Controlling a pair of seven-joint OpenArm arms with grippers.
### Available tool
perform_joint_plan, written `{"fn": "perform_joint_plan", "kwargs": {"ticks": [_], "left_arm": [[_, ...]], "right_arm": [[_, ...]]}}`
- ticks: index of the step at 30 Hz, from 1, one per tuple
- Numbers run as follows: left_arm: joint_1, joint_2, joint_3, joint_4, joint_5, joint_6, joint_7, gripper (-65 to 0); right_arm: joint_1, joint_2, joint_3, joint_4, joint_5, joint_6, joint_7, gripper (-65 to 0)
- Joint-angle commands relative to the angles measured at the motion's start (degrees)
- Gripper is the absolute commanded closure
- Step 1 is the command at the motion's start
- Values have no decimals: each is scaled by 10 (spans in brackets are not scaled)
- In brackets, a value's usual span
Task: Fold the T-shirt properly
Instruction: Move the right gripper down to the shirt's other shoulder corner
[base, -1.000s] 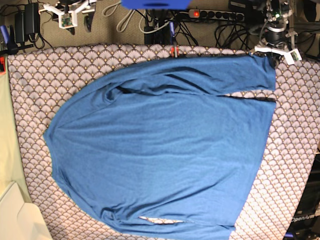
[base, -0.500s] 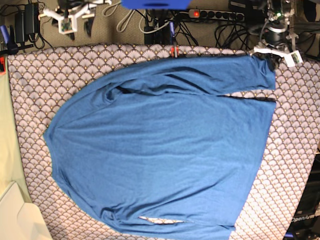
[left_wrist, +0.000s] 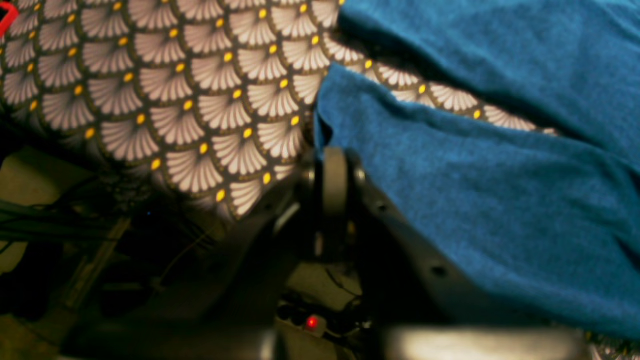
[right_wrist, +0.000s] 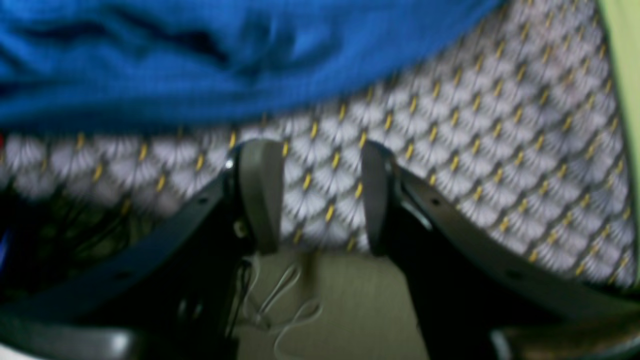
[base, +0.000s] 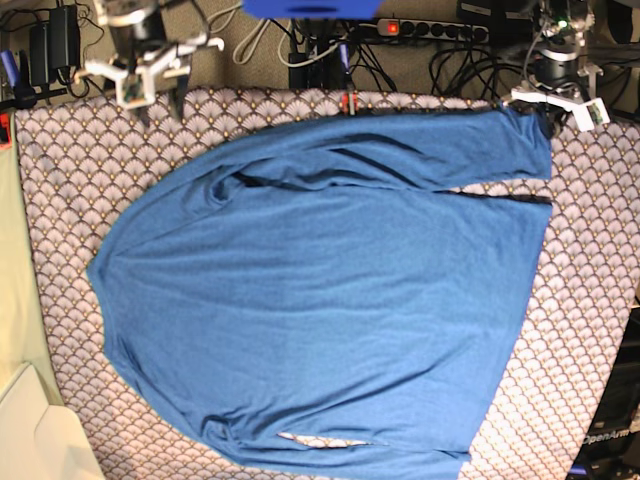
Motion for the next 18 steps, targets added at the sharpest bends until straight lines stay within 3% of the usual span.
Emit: {"fn": "perform_joint_plan", "kwargs": {"ticks": [1,3,8,12,16,18], "left_arm": [[3,-6,-3,11,-1,-2,-14,-4],[3,-6,-3,11,-1,-2,-14,-4],[1,-6,-3,11,-1,-1,-14,-5],[1,-6,-3,11,-1,-1,-14,-41],[1,-6,-3,11,-1,-1,-14,-171],[0,-6,-3,11,-1,-1,-14,-193]], "right_arm": [[2,3,0,8,-1,-1,8,-275],[25,3,0,8,-1,10,-18,-275],[108,-20,6,8,-1,91,-124,-275],[163,-27,3,5,1,94,-200,-275],[193,-47,6,-21,1,94,-214,-275],[198,-49,6,-42,1,94,-214,-275]]}}
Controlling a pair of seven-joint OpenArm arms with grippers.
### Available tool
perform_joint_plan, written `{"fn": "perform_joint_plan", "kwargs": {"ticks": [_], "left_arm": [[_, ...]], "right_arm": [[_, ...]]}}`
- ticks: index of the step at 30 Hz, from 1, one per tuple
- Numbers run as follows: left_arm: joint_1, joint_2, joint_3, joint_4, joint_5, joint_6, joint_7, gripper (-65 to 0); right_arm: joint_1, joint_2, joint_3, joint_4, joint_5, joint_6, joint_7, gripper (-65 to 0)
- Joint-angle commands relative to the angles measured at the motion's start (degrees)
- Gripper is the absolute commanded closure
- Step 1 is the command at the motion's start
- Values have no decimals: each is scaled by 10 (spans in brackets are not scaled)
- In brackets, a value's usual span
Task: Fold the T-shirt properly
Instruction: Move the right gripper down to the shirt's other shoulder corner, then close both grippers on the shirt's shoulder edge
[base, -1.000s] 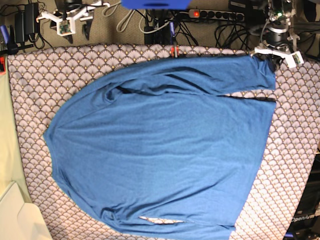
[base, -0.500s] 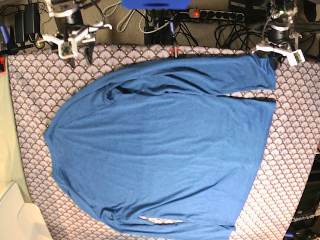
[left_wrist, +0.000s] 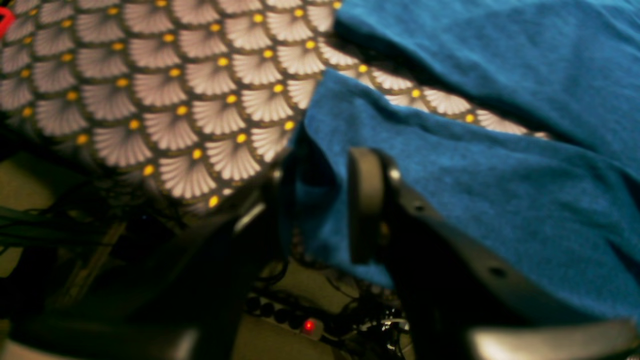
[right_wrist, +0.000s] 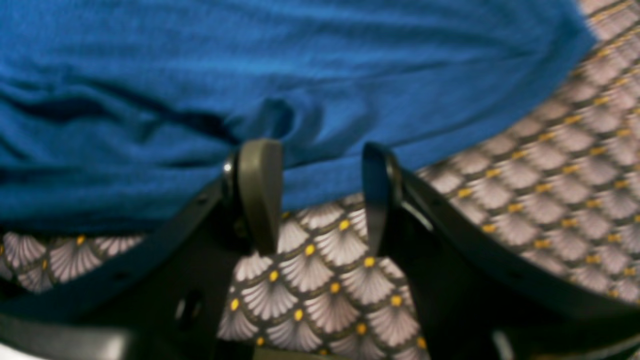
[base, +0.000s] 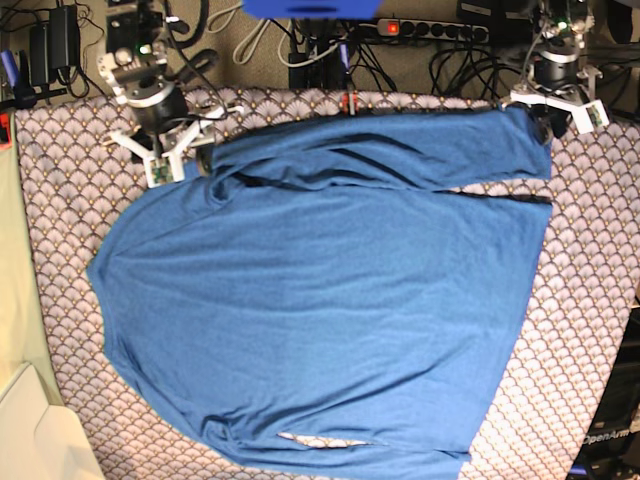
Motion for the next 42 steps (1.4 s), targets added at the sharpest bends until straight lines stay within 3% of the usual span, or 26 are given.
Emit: {"fn": "perform_joint_plan", "kwargs": {"ticks": [1,10,19,25,29,36,42], "left_arm": [[3,-6,-3,11,-1,-1,-14,-192],[2,-6,-3,11,-1,-1,-14,-191],[5,-6,-5,19,-5,-1,-14,-195],[12,-1,-44,37,-5,-1,-12,-195],[1,-4,-55,32,-5,-1,42,-197],[-26,1,-60,-4,-6,-2,68,-386],[-28,1,-59,-8,-4,-2,69,-423]], "right_arm": [[2,1,2,1,-1,-1,10,-275],[22,-21,31,-60,-1,-2,12,-274],[21,-22,32,-62,-1,-1,11,-274],[21,-21,31,-62,-1,-1,11,-274],[21,-21,31,-62,-1,-1,11,-274],[21,-21,31,-62,-1,-1,10,-274],[20,-21,34,-62,-1,-1,10,-274]]}}
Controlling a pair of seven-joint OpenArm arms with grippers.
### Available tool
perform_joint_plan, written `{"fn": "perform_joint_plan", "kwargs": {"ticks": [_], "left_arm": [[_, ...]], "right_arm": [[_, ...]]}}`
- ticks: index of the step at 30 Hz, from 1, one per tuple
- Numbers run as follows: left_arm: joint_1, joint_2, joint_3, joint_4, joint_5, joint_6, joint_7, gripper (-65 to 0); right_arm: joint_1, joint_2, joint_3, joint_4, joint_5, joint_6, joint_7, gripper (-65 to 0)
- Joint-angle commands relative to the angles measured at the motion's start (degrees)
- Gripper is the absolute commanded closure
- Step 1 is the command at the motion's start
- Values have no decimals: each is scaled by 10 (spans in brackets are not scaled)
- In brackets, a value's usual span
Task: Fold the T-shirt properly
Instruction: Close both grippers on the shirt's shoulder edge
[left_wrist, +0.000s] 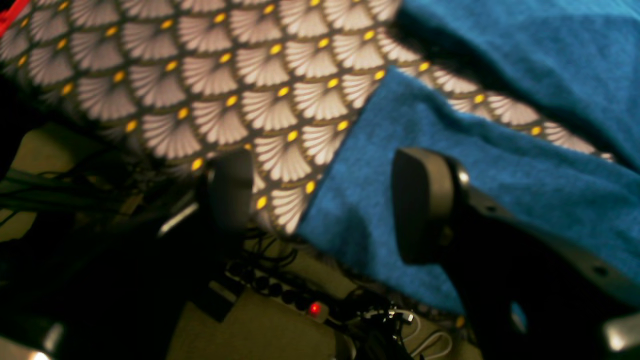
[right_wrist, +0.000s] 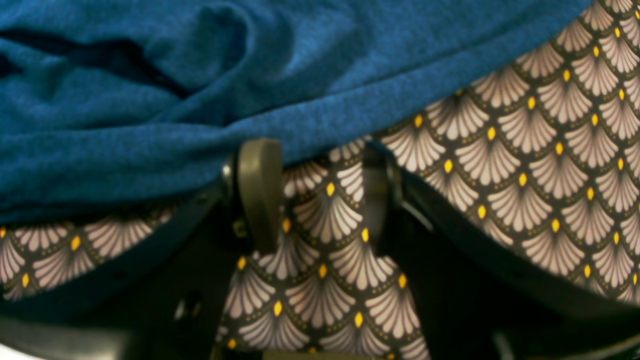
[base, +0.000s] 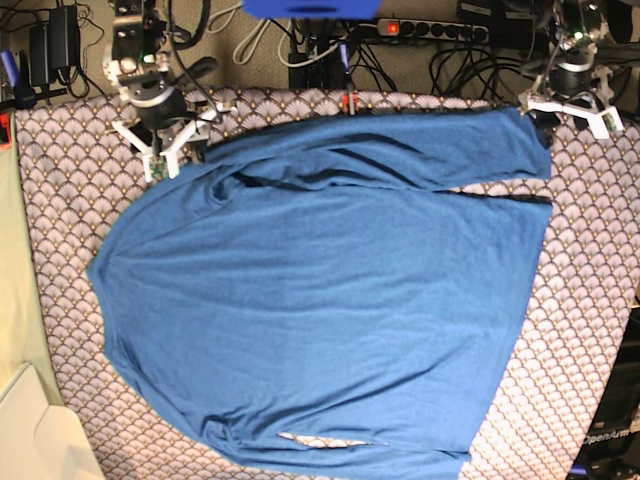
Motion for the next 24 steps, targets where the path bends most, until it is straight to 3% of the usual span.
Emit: {"fn": "perform_joint_plan", "kwargs": {"ticks": [1,15,24], "left_arm": [[1,-6,-3,6,3,-1,-9,-423],[1,-7,50,-15,4,-1,-9,-422],[4,-6,50,-34,4,-1,-9,-421]], "right_arm": [[0,3,2,10,1,0,11,-274],[0,2,0,11,1,0,11,-274],[0,3,1,11,1,0,11,-274]]}}
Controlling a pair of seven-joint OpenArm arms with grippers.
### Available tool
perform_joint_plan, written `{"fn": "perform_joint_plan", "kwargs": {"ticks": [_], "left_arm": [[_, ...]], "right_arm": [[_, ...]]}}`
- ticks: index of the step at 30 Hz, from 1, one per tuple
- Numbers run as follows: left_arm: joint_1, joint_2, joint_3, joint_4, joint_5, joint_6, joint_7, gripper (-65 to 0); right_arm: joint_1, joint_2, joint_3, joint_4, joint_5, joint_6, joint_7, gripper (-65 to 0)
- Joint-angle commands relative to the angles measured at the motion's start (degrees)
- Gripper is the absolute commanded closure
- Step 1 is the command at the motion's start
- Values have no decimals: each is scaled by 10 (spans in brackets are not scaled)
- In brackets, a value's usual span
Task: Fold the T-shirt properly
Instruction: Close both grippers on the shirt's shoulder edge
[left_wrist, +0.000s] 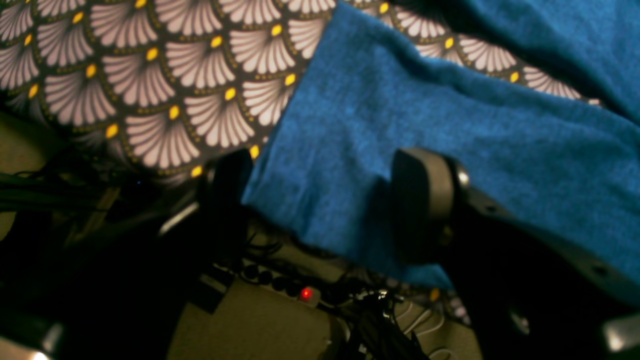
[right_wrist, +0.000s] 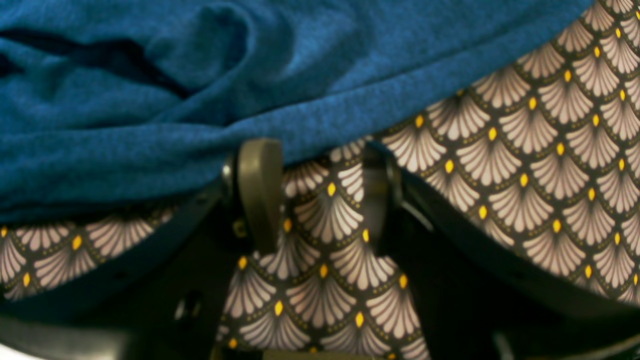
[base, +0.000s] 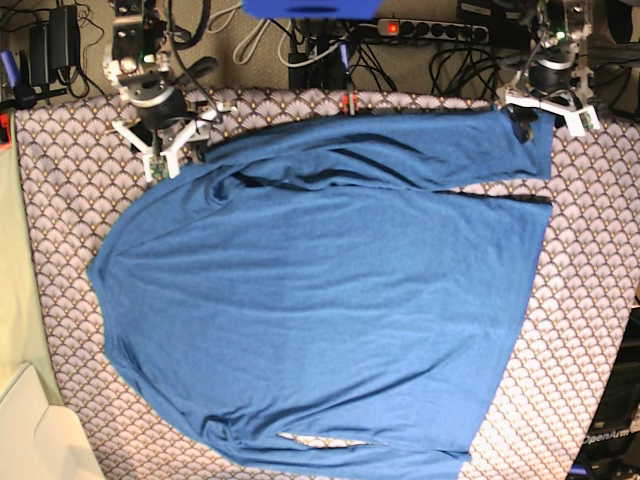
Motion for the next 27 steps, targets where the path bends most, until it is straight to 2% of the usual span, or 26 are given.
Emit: {"fn": "perform_joint_plan", "kwargs": {"ticks": [1,4,6,12,15,27], "left_arm": [[7,-6,-2,1,-3,2,9,-420],[7,-6,-2,0,-3,2,9,-419],[7,-6,-2,0,-3,2,9,-386],[6,-6,-2,0,-3,2,10,-107],[5,-6,-2,0,-3,2,11,-4],[2,-7,-6,6,-3,2,11,-4]], "right_arm": [[0,3,2,11,1,0,11,-274],[1,3,2,11,1,0,11,-274],[1,3,2,11,1,0,11,-274],[1,3,2,11,1,0,11,-274],[1,3,2,11,1,0,11,-274],[6,3,0,10,1,0,11,-274]]}}
